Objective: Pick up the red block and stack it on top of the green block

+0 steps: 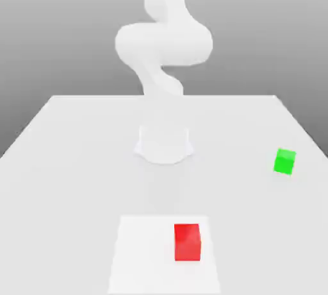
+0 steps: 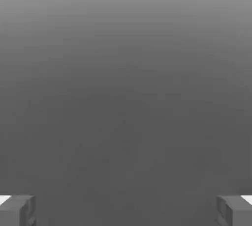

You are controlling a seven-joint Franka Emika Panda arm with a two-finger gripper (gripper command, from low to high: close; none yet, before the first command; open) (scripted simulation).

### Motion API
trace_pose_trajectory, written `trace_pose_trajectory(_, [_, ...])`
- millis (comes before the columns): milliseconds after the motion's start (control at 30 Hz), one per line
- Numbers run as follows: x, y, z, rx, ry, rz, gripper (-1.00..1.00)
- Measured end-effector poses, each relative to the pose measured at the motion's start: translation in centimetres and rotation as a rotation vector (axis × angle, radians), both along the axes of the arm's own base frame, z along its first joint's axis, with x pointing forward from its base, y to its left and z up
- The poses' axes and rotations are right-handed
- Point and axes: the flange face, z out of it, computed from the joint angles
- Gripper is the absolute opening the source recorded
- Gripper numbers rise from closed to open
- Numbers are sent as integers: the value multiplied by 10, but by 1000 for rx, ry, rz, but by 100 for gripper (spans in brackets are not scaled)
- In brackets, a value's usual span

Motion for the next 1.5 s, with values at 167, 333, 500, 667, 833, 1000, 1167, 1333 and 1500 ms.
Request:
trace_pose_trajectory(167, [52, 11, -110, 1, 176, 7, 0])
trace_pose_trajectory(333, [74, 22, -222, -1, 344, 14, 0])
trace_pose_trajectory(500, [66, 32, -332, -5, 513, 20, 0])
trace_pose_trajectory(667, [33, 40, -433, -13, 682, 28, 0])
trace_pose_trajectory(833, [26, 41, -494, -13, 715, 26, 0])
trace_pose_trajectory(1000, [24, 41, -513, -14, 715, 26, -100])
trace_pose_trajectory(1167, [25, 41, -508, -14, 716, 26, -100])
trace_pose_trajectory(1333, [23, 44, -459, -17, 716, 36, -100])
trace_pose_trajectory(1500, [-5, 129, -445, -102, 710, 282, -100])
